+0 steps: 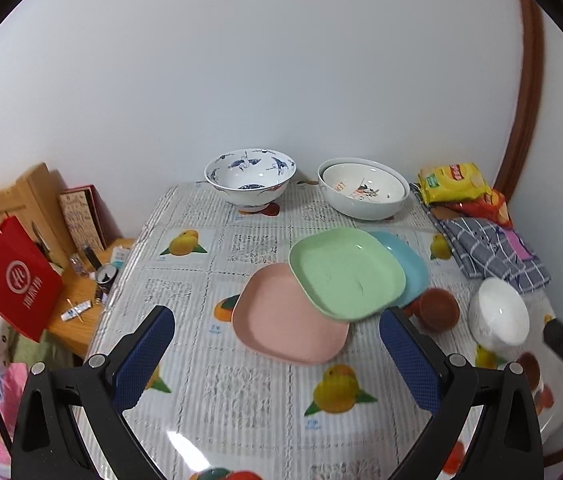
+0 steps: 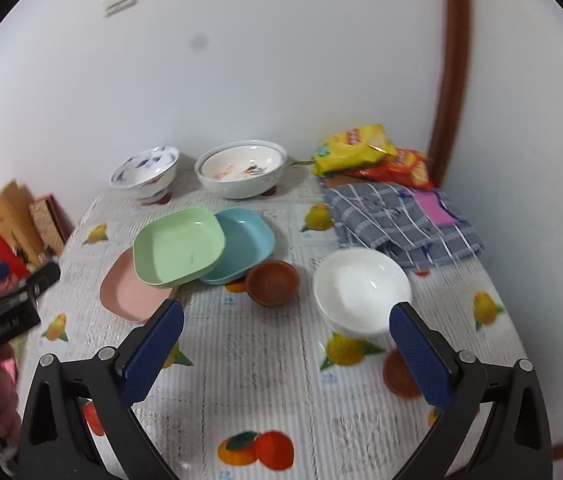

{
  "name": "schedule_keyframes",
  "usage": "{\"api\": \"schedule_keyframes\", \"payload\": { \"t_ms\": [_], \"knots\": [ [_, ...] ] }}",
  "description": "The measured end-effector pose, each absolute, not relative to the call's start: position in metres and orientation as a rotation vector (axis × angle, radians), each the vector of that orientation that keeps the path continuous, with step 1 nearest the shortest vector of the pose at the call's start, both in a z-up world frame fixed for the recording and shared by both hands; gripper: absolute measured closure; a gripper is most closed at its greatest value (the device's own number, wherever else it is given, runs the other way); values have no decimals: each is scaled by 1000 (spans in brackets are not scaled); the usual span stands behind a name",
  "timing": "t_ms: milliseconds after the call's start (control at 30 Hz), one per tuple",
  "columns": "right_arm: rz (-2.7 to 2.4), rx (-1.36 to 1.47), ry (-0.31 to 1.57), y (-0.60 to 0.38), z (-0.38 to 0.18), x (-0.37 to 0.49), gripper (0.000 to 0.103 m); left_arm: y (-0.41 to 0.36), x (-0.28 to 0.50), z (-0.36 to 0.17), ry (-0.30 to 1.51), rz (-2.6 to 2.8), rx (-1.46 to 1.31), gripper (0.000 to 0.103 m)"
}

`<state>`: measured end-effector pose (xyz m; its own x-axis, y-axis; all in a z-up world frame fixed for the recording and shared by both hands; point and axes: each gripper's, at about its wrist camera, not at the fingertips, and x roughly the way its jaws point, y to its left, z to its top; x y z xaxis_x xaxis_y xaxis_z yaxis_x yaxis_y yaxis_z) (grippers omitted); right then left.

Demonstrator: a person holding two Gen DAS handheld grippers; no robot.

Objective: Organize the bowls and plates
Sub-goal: 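Move both grippers toward the rim of the green plate on the stack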

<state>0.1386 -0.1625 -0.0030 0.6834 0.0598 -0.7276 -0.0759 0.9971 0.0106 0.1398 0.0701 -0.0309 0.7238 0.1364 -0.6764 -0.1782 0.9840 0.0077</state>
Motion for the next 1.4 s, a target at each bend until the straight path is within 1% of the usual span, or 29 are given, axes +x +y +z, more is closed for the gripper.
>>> {"api": "schedule_keyframes", "payload": {
  "t_ms": [200,400,433,467,533,600,700,833,867,933,967,1100,1233,1400],
  "knots": [
    [112,-83,790,-135,-8,176,3,81,178,-37,786,156,-85,0],
    [153,-39,795,-126,-12,222,3,86,214,-48,805,149,-78,1],
    [148,-36,794,-123,-13,232,3,86,222,-52,811,150,-73,3],
    [147,-33,792,-121,-15,242,4,86,226,-53,814,151,-70,6],
    [161,-15,792,-118,-17,257,7,86,237,-60,825,153,-62,10],
    [179,11,795,-114,-22,272,8,87,248,-66,834,151,-55,11],
    [207,41,809,-109,-37,289,12,89,262,-79,848,145,-52,13],
    [243,67,868,-102,-68,309,23,94,280,-98,895,129,-74,24],
    [249,72,883,-100,-75,312,24,94,285,-102,904,121,-79,31],
    [260,84,916,-98,-92,317,35,95,293,-113,928,106,-89,36],
    [264,87,922,-98,-97,318,36,95,296,-116,933,104,-93,37],
    [291,86,938,-94,-114,321,38,94,307,-132,945,89,-105,41],
    [312,94,959,-89,-125,327,45,91,316,-143,967,73,-105,44],
    [299,62,998,-85,-139,325,47,90,320,-156,981,69,-105,50]
  ]
}}
